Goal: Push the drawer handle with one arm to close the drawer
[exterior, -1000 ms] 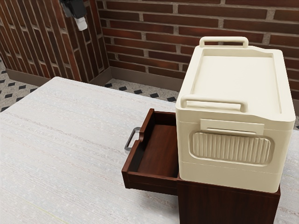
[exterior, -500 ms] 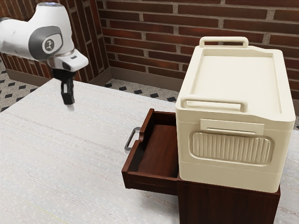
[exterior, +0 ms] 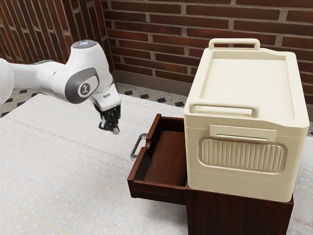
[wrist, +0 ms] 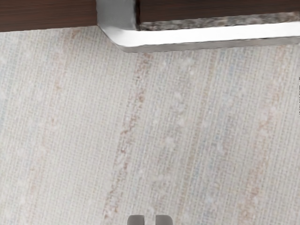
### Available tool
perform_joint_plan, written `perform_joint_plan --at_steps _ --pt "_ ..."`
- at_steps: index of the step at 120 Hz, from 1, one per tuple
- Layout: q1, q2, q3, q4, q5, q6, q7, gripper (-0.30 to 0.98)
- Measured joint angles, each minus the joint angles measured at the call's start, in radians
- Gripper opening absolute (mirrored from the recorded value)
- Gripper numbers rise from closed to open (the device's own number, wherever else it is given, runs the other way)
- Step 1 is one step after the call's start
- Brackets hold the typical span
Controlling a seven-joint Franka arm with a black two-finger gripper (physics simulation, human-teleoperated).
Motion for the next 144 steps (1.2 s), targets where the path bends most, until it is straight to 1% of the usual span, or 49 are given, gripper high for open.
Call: perform_joint_plan --at_steps 19,41,72,118,132,144 --pt "-0.028 -0.003 -0.049 -0.026 -0.048 0.053 0.061 -0.09" --pt "-0.074 -0.025 -0.07 -0.081 -0.097 0.094 0.113 -0.1" --pt "-0.084 -0.021 -0.105 -0.091 -0.137 0.137 0.163 -0.1" --pt "-0.061 0.007 -0.137 -0.089 -0.199 0.195 0.205 -0.11" --pt "-0.078 0.019 -0.141 -0.088 -0.214 0.216 0.213 -0.1" --pt "-0.117 0.028 -0.144 -0.086 -0.225 0.233 0.219 -0.1"
